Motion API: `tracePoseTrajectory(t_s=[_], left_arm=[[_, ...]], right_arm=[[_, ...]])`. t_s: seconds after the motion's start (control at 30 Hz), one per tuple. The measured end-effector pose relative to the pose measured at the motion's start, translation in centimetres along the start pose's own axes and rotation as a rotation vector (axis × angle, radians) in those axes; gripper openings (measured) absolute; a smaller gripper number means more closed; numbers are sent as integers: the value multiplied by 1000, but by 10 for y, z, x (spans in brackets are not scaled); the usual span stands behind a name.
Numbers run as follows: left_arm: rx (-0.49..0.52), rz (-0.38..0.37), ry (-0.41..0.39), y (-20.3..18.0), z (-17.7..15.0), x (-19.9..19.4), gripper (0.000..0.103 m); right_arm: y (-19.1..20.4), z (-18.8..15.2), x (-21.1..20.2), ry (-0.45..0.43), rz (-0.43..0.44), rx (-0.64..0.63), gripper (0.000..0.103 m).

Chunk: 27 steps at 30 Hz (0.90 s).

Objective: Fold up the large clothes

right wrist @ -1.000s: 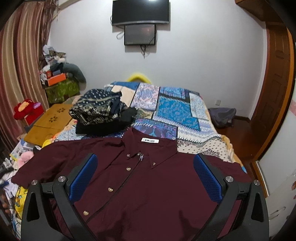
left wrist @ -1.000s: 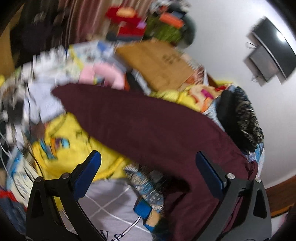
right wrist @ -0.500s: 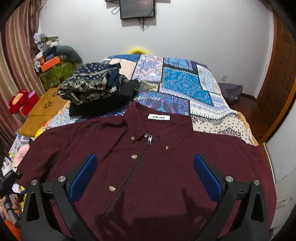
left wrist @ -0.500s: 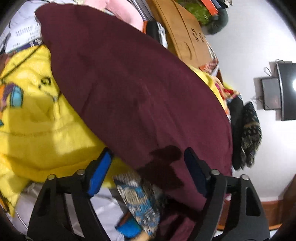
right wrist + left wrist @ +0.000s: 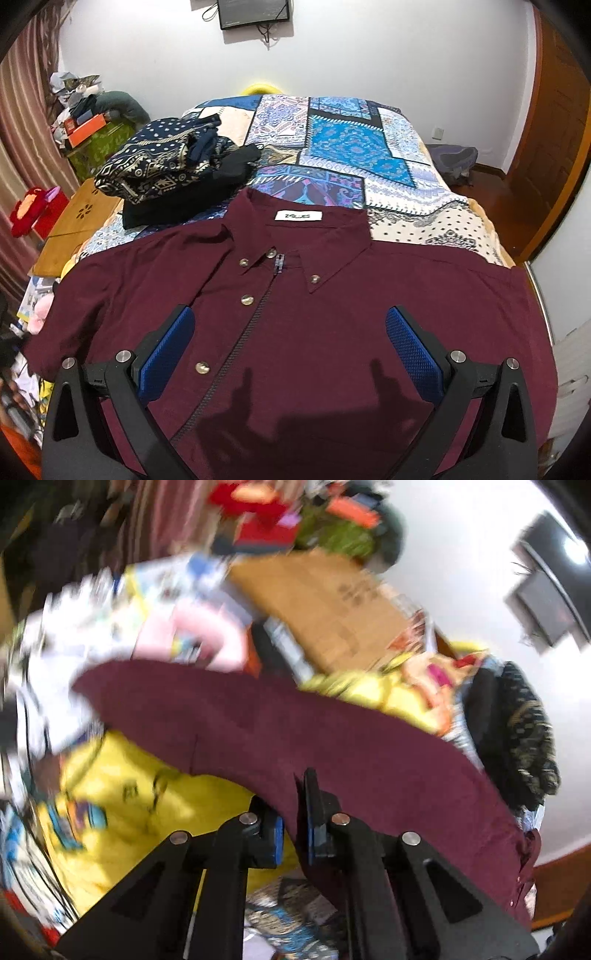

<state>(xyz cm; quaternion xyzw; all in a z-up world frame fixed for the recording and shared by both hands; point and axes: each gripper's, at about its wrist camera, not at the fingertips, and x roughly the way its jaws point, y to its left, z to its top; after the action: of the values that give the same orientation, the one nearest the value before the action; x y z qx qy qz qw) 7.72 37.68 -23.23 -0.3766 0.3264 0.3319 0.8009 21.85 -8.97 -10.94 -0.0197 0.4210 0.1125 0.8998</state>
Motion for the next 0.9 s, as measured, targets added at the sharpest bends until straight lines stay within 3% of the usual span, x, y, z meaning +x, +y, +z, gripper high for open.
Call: tracePoseTrajectory(t_s=[0.2, 0.37, 0.47, 0.6, 0.77, 0.9], left_arm=[[188, -127, -143, -81, 22, -54, 5], [324, -271, -168, -146, 12, -85, 4], [433, -343, -151, -190, -15, -96, 4], [578, -420, -41, -236, -66, -89, 4], [721, -438, 159, -263, -136, -62, 4], [789, -406, 270, -269, -179, -45, 4]], right_arm=[[-14, -2, -11, -35, -39, -14, 103], [-28, -4, -19, -55, -60, -25, 103], [-36, -6, -23, -62, -72, -30, 103], [-44, -11, -27, -71, -91, -46, 103], [-52, -19, -30, -66, -89, -59, 103], [-56, -26, -30, -54, -92, -65, 103]])
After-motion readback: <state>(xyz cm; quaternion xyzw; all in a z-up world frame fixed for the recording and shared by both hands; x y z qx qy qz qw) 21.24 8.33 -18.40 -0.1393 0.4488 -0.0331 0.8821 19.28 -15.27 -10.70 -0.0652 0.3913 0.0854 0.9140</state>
